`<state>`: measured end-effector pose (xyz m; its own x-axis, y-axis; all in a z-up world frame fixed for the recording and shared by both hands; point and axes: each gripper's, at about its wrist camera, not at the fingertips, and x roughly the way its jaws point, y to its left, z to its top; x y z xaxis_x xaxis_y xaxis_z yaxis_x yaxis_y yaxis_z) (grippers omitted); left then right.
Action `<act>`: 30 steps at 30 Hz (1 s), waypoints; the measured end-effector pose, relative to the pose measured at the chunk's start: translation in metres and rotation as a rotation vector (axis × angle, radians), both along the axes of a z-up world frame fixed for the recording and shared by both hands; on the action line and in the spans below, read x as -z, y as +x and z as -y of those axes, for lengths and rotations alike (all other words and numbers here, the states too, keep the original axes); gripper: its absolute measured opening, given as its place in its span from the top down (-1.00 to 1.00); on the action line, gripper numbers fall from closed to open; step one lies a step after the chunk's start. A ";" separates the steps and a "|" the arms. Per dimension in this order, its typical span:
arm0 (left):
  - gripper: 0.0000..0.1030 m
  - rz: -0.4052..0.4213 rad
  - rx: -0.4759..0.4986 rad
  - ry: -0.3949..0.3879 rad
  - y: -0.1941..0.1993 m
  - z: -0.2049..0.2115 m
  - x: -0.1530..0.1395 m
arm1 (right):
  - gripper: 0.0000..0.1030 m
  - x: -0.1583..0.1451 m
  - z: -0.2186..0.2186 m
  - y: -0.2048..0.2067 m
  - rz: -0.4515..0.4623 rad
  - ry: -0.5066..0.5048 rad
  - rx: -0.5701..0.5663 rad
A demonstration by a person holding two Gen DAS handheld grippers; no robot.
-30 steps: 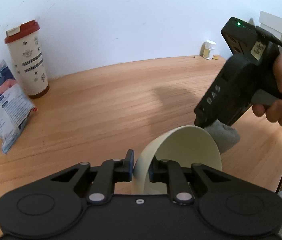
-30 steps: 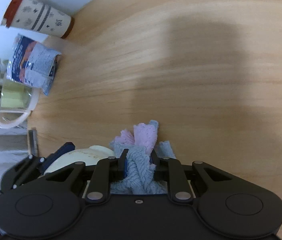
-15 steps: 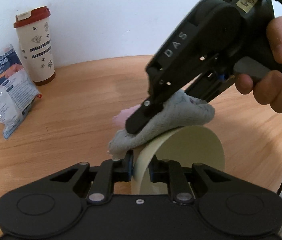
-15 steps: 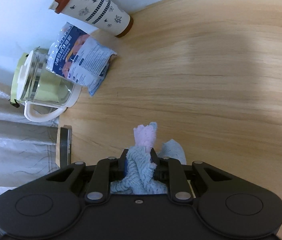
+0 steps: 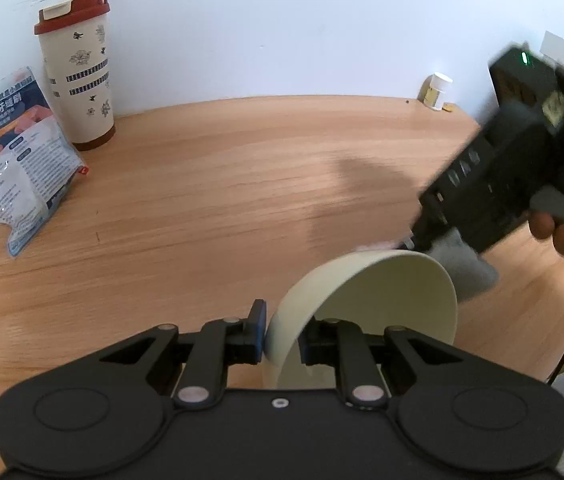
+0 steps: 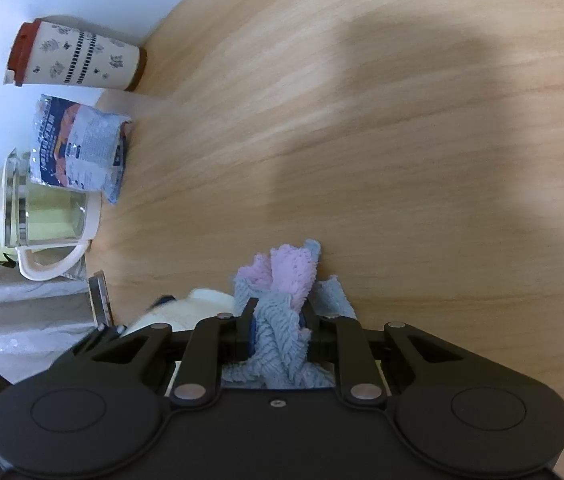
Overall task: Clean bowl
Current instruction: 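Wipe the bowl's outer wall with the right tool's cloth while the left tool holds the rim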
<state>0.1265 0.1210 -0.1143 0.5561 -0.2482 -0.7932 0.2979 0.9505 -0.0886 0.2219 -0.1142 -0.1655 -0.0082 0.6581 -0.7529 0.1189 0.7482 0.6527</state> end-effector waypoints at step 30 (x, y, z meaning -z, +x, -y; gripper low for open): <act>0.62 -0.082 0.198 0.084 0.020 0.006 -0.009 | 0.59 -0.031 0.008 -0.014 0.103 -0.015 0.075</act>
<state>0.1464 0.1147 -0.1053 0.4357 -0.2771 -0.8564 0.4741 0.8794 -0.0433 0.2078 -0.1226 -0.1350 0.1181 0.6428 -0.7569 0.1078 0.7494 0.6532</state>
